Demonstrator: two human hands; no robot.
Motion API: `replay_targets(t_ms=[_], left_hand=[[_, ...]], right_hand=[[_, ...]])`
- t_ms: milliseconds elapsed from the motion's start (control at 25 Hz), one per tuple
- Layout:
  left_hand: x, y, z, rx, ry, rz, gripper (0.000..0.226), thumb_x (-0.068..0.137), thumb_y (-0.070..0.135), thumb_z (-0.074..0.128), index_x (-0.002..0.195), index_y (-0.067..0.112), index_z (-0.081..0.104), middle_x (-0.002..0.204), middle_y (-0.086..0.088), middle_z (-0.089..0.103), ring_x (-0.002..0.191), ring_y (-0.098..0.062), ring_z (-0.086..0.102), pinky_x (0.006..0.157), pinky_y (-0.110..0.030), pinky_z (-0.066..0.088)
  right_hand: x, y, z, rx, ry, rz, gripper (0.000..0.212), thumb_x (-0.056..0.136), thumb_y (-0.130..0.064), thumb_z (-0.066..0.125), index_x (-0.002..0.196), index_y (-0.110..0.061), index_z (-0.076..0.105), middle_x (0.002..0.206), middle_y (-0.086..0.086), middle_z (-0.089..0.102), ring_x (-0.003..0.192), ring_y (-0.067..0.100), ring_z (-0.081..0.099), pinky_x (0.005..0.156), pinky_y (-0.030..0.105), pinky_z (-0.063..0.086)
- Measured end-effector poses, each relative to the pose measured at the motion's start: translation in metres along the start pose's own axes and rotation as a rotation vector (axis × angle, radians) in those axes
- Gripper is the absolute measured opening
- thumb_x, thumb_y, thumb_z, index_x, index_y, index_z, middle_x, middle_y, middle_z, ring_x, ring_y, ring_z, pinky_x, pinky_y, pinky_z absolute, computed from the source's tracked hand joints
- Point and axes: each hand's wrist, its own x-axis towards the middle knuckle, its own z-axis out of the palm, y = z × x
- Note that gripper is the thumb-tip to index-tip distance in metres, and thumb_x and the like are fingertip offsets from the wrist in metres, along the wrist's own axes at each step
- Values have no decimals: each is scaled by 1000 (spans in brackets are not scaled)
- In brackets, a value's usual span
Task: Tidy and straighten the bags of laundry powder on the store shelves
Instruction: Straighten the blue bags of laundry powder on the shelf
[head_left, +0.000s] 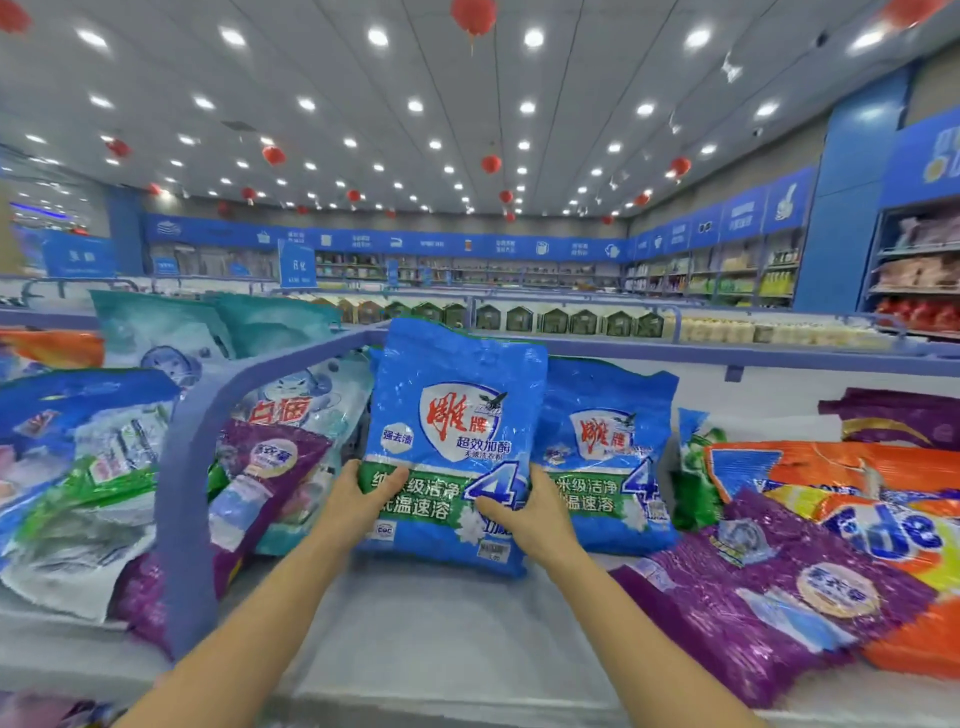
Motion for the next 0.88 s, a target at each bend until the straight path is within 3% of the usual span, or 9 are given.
replay_targets(t_ms=[120, 280, 360, 440, 560, 720, 880], left_hand=[[21, -7, 4, 30, 39, -16, 50, 72, 35, 78, 106, 4, 56, 108, -12, 64, 96, -27, 62, 86, -38, 49], [33, -19, 15, -86, 42, -144, 51, 79, 19, 73, 118, 2, 47, 113, -13, 60, 105, -31, 59, 94, -45, 47], [40, -22, 16, -129, 32, -179, 53, 78, 21, 74, 120, 6, 46, 117, -14, 60, 104, -33, 60, 94, -50, 47], [42, -21, 17, -156, 52, -179, 49, 80, 18, 71, 120, 5, 46, 118, -17, 60, 103, -34, 60, 93, -49, 48], [39, -21, 21, -161, 105, -162, 43, 85, 12, 66, 121, 0, 46, 118, -19, 59, 105, -35, 58, 86, -40, 47], [32, -14, 20, -190, 123, -149, 44, 86, 7, 64, 124, -3, 45, 121, -21, 58, 102, -33, 58, 80, -36, 44], [17, 7, 15, -142, 157, -5, 60, 81, 1, 66, 133, 3, 36, 122, -12, 55, 108, -30, 56, 89, -41, 45]], right_hand=[[8, -4, 7, 8, 10, 36, 56, 73, -22, 79, 117, -13, 47, 107, -3, 61, 92, 12, 57, 79, 23, 43], [8, 1, 4, 117, -171, 153, 67, 74, -8, 76, 128, -11, 36, 123, 0, 55, 101, 11, 55, 89, 22, 46], [7, 4, 3, 115, -197, 158, 67, 74, -5, 76, 127, -14, 36, 116, -3, 55, 97, 9, 56, 81, 15, 47], [7, 8, 6, 79, -176, 137, 63, 73, -4, 76, 124, -14, 40, 118, 0, 58, 98, 10, 59, 85, 20, 50], [8, 14, 10, 37, -138, 108, 60, 73, -9, 77, 122, -14, 43, 122, 4, 60, 106, 15, 60, 97, 38, 48], [1, 11, 10, 28, -134, 122, 61, 77, -16, 74, 126, -13, 38, 126, 4, 58, 109, 14, 58, 98, 35, 46], [-9, -11, -9, 16, -45, 43, 60, 85, -21, 66, 134, -12, 32, 130, 8, 52, 104, 11, 51, 89, 25, 45]])
